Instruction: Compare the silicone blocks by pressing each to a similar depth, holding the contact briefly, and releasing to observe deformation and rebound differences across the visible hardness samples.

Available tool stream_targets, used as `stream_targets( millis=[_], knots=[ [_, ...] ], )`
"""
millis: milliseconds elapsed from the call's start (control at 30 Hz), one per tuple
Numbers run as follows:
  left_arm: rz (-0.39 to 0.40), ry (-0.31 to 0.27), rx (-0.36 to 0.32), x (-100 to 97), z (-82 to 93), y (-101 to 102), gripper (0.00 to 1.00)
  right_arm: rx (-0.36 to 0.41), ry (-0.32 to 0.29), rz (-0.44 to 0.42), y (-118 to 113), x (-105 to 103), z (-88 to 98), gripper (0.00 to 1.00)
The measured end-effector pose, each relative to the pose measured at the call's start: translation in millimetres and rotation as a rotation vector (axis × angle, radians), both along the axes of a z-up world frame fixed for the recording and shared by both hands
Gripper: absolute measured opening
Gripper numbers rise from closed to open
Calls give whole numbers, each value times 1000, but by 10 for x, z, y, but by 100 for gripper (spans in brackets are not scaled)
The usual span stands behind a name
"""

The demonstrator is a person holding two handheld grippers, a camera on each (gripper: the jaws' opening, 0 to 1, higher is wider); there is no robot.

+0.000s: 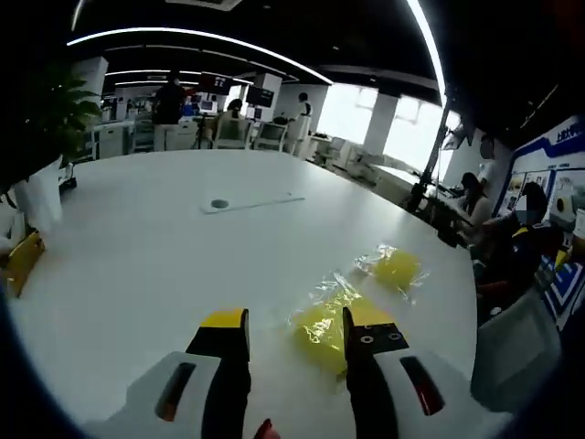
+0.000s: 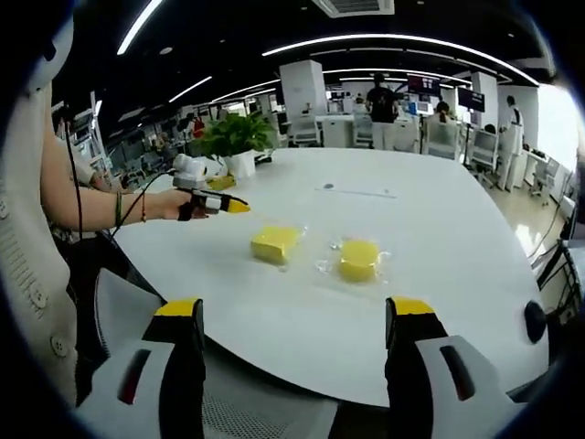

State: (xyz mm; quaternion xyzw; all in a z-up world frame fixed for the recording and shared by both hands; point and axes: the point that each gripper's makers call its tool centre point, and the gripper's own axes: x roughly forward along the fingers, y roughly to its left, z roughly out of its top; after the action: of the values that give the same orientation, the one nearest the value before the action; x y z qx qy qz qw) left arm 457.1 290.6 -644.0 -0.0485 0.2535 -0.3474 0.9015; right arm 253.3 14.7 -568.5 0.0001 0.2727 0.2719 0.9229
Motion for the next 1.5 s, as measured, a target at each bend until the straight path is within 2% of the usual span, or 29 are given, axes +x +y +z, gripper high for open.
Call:
stream_targets(
  millis=[133, 200, 300, 433, 467, 500, 733, 1000, 1167, 1333, 1400, 1500],
  knots=[
    [55, -39, -42, -414, 342, 121, 43, 22, -14, 24, -41, 33, -2, 76],
    [83, -57, -55, -594, 459, 162, 45, 45, -9, 38, -51, 39, -27, 77],
    [121, -67, -55, -980, 601, 201, 50, 56, -15, 64, -53, 25, -54, 77],
    [132, -71, -38, -1378, 686, 163, 53, 105, -21, 96, -24, -18, -51, 77],
    [132, -73, -27, -1424, 687, 162, 53, 109, -20, 98, -23, -23, -54, 77],
    [139, -71, -8, -1556, 696, 159, 54, 117, -20, 109, -17, -43, -62, 77],
    [190, -51, 2, -1997, 755, 170, 58, 144, -35, 156, 0, -163, -86, 77],
    [232, -53, 4, -2256, 867, 177, 59, 164, -40, 187, 46, -236, -92, 76],
    [243, -43, 15, -2285, 849, 161, 61, 176, -39, 199, 61, -263, -92, 76],
    [239, -39, 2, -2285, 916, 105, 61, 186, -41, 210, 60, -273, -89, 75],
    [241, -47, -41, -2256, 1011, 57, 56, 192, -43, 212, 60, -268, -79, 75],
    [245, -72, -159, -2184, 1264, -73, 50, 197, -49, 214, 50, -250, -59, 75]
  ],
)
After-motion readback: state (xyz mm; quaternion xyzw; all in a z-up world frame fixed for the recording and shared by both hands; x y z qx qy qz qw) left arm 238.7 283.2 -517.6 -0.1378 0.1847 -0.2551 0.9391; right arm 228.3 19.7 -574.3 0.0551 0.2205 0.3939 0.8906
